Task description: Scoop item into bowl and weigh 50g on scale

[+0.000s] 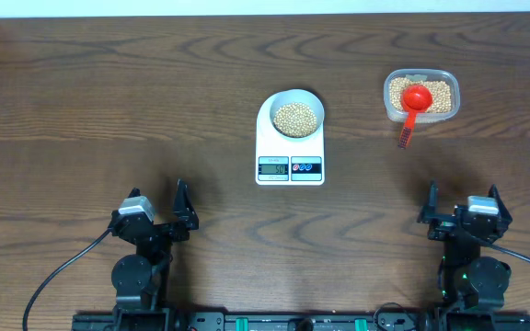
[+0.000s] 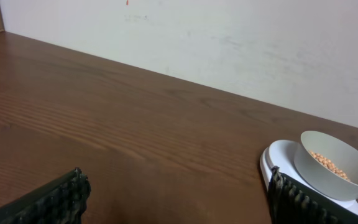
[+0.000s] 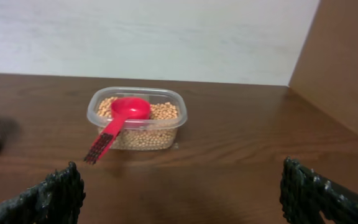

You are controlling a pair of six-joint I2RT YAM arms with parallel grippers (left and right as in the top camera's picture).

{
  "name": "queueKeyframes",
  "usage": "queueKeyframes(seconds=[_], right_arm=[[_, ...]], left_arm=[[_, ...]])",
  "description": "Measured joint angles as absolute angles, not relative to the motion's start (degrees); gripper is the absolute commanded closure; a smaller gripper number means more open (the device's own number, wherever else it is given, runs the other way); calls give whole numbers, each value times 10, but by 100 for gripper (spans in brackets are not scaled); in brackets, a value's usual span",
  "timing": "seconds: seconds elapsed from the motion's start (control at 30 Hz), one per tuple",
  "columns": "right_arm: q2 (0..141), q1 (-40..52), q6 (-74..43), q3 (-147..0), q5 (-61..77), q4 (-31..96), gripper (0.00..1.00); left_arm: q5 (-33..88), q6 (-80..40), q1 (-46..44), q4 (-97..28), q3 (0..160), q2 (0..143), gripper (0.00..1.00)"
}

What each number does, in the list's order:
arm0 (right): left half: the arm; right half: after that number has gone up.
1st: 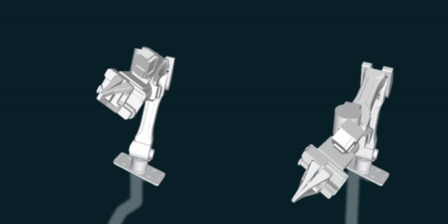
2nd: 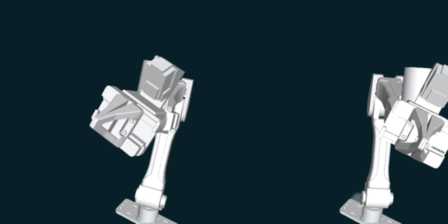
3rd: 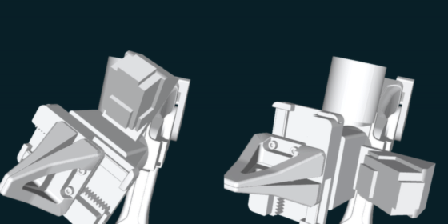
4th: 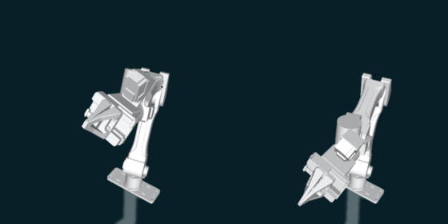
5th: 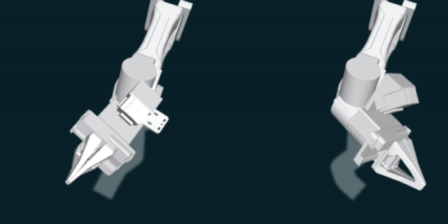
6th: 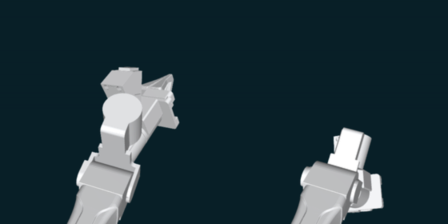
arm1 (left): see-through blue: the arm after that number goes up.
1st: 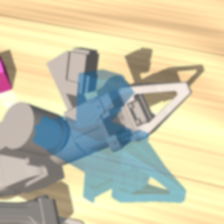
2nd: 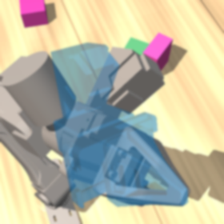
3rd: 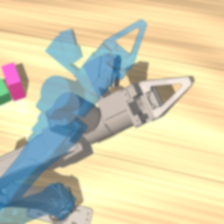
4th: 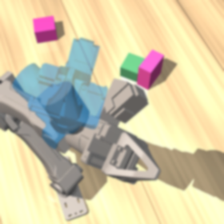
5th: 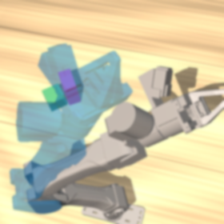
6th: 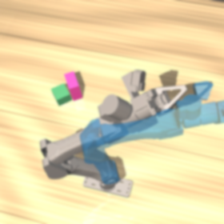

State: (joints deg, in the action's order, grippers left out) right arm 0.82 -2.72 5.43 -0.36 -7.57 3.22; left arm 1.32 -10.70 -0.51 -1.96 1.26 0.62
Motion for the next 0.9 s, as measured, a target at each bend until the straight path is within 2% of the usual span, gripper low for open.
queueKeyframes(seconds=[0.9], right_arm=[[8,-27,33,-4,-88,32,1]], left_arm=[[13,-107,-5,-20,13,6,7]])
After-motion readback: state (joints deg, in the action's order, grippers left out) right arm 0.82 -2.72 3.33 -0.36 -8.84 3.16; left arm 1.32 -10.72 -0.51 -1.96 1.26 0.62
